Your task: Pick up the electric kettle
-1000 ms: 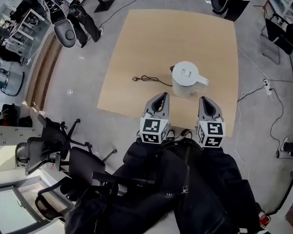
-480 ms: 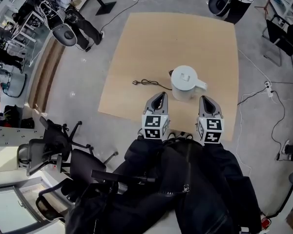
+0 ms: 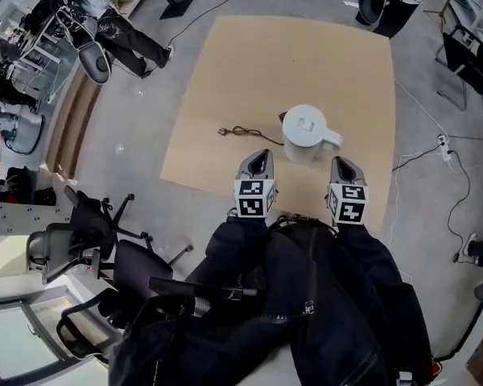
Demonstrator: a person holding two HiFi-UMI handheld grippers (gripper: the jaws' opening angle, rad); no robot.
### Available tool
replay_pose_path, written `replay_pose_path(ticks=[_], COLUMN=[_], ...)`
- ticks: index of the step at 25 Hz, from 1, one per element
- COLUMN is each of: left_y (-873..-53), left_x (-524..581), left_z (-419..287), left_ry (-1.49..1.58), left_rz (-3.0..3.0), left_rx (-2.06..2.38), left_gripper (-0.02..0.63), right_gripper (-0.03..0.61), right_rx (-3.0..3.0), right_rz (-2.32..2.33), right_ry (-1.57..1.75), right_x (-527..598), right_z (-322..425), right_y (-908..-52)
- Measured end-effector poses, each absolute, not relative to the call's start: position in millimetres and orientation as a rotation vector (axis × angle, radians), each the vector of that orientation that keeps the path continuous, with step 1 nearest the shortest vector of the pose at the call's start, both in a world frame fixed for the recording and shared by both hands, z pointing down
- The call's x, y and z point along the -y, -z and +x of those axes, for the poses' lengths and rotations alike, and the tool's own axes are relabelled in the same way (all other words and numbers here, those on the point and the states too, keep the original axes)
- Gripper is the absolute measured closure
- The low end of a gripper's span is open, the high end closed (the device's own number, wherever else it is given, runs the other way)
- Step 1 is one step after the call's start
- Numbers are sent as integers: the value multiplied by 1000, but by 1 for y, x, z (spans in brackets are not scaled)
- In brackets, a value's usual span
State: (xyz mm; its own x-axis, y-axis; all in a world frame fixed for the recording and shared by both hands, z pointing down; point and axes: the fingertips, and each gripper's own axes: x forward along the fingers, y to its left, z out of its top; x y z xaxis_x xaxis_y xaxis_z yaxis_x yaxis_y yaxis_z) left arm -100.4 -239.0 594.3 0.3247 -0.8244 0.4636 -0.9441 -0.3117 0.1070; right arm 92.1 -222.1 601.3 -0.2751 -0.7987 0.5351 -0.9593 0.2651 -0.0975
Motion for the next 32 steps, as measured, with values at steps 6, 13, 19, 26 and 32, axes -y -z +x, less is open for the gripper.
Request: replay_pose_path(ticks=[6,13,19,26,32], left_y=[-604,-604,-609,-610,-612], left_x=[245,248,250,252,256], left_z=[-101,-106,-109,-117,-122], left_ry=[-485,-471,-472,-467,-467], left_rz=[2211,2192,2178,2163,2145], left_rx=[1562,1576,1572,1587,1594], left_gripper=[614,614,614,614,614], right_gripper=[575,556,456,404,393], right_rx=[2140,2104,2072,2048,2012], right_rz=[1573,1587,1589,1577,1562], right_ry=[-602,-618,-652,-672,-672], right_x=[229,233,240,251,262], right_z=[95,103,106,106,108], right_y=[-617,-626,-636,-646,-657])
